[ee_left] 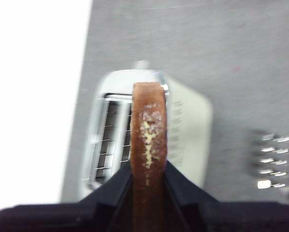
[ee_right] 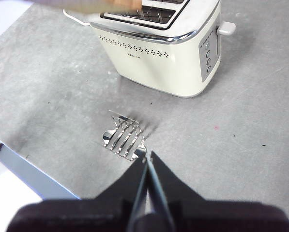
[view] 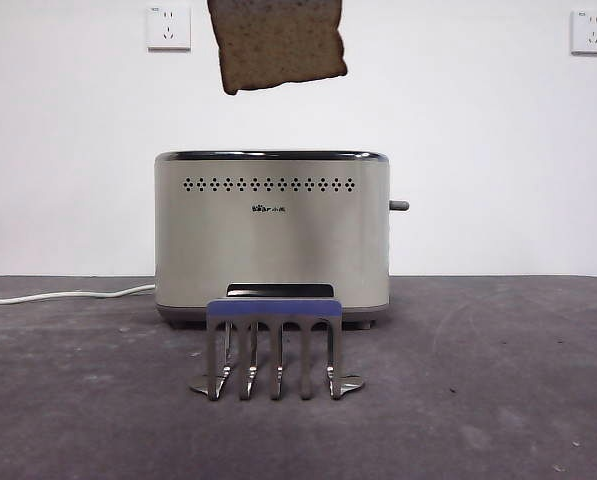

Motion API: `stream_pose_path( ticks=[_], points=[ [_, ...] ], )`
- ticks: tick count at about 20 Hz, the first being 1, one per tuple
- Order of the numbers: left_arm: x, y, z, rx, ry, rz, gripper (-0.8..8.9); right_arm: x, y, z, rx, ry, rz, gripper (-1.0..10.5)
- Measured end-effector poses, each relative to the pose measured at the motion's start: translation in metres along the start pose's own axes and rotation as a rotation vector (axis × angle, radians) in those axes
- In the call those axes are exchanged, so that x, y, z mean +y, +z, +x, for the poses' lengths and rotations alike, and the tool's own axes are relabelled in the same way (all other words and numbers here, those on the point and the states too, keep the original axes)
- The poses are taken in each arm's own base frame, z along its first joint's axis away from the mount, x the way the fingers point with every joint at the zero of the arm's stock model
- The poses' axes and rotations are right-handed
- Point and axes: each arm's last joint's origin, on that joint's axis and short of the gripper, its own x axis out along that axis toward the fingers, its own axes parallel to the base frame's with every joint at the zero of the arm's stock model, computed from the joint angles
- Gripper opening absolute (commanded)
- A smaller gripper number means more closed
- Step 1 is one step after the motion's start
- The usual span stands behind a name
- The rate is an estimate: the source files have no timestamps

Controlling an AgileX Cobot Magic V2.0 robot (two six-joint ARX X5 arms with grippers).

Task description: Pick up a slice of bread from the rack,put the bread on the toaster,press the button

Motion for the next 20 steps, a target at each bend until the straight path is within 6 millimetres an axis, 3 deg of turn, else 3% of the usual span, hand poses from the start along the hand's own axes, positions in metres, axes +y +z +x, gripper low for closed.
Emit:
stream_pose_path(
  ticks=[8, 20],
  points=[
    [0.031, -0.027, 0.025, -0.019, 0.016, 0.047, -0.09, -0.001, 0.000, 0.001, 0.007, 0.001, 0.004, -0.1],
    [0.031, -0.040, 0.086, 0.013, -0.101, 0.096, -0.09, -0.005, 0.002, 0.007, 0.033, 0.005, 0.016, -0.1]
  ],
)
